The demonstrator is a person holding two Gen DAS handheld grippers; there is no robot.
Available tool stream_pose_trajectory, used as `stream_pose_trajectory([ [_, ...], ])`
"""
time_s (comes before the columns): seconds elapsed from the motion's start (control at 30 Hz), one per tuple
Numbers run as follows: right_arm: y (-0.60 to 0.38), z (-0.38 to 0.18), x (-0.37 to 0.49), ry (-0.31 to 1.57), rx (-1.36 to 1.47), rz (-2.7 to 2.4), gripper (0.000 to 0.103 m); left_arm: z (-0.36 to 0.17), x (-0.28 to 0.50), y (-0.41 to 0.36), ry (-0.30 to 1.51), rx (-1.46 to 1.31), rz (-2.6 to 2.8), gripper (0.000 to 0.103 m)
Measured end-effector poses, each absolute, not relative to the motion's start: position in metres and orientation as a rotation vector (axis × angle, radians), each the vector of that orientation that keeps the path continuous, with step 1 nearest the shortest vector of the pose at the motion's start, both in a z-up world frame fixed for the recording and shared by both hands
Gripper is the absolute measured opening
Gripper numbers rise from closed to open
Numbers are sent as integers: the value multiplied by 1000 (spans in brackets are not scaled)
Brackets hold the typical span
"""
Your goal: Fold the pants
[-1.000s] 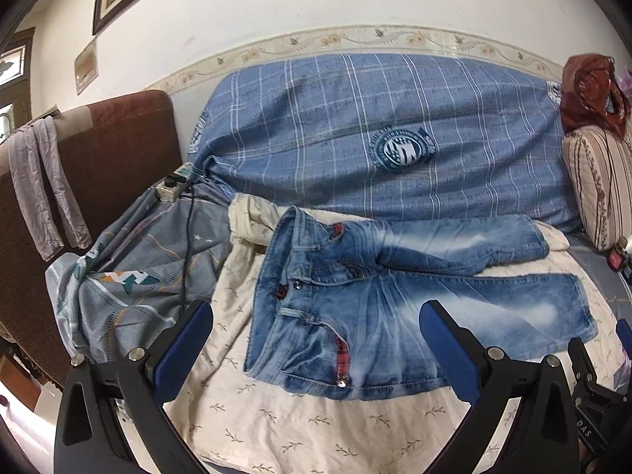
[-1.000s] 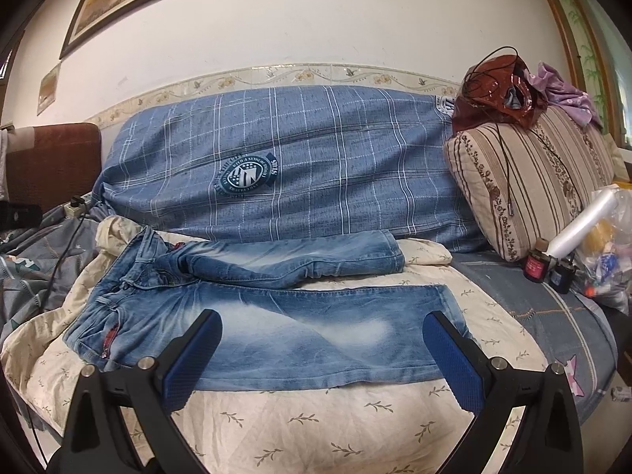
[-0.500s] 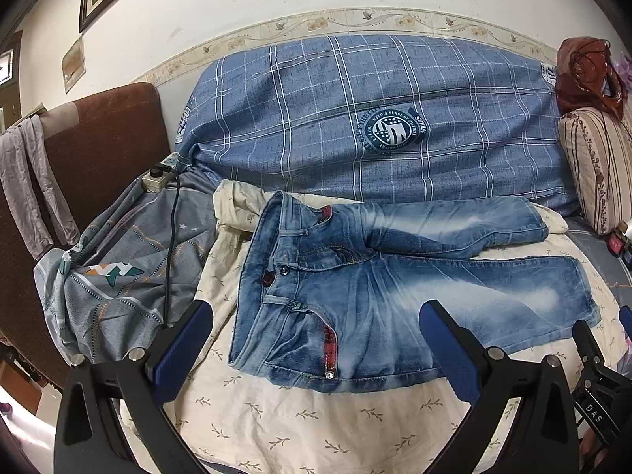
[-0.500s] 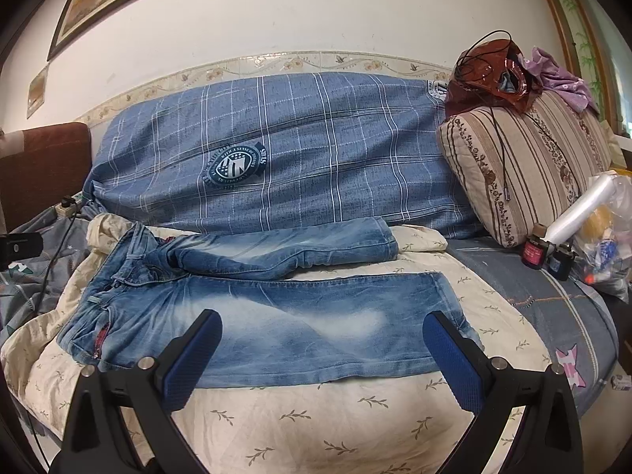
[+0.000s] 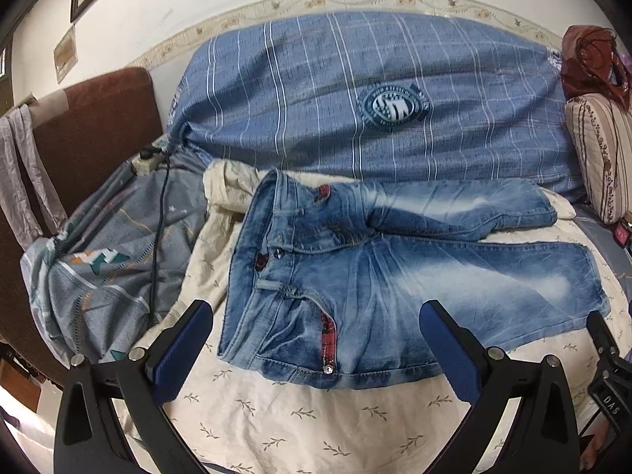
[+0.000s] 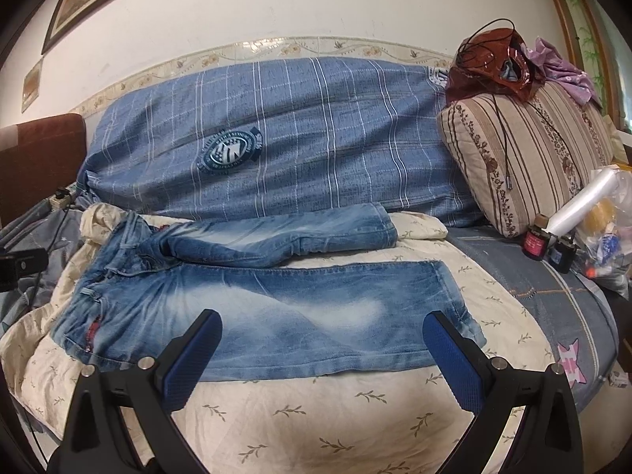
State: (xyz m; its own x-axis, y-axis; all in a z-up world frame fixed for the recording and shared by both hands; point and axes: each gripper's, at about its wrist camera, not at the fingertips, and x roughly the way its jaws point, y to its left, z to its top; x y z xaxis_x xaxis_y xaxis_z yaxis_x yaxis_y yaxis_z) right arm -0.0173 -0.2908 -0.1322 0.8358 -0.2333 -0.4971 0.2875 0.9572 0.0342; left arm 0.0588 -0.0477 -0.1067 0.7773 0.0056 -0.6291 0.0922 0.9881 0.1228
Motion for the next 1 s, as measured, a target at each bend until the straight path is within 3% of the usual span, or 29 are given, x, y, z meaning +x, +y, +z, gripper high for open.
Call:
stream_pose_trajectory([
  [0.23, -318, -149, 0, 632, 149, -329, 103, -146, 87, -25, 795, 148, 1, 103],
  [0.73, -442, -187, -21, 694, 679, -415, 101, -197, 138, 90, 960, -105, 105, 103],
  [0.8, -453, -192, -20, 691, 744, -393, 90, -200, 141, 92, 982, -154, 53, 100],
  [0.9, -471, -204, -19, 687, 868, -348, 77, -203, 142, 84, 999, -177, -13, 88],
  [1.0, -482, -216, -23, 688, 983, -342, 72, -211, 143, 78, 1039, -230, -78, 67],
])
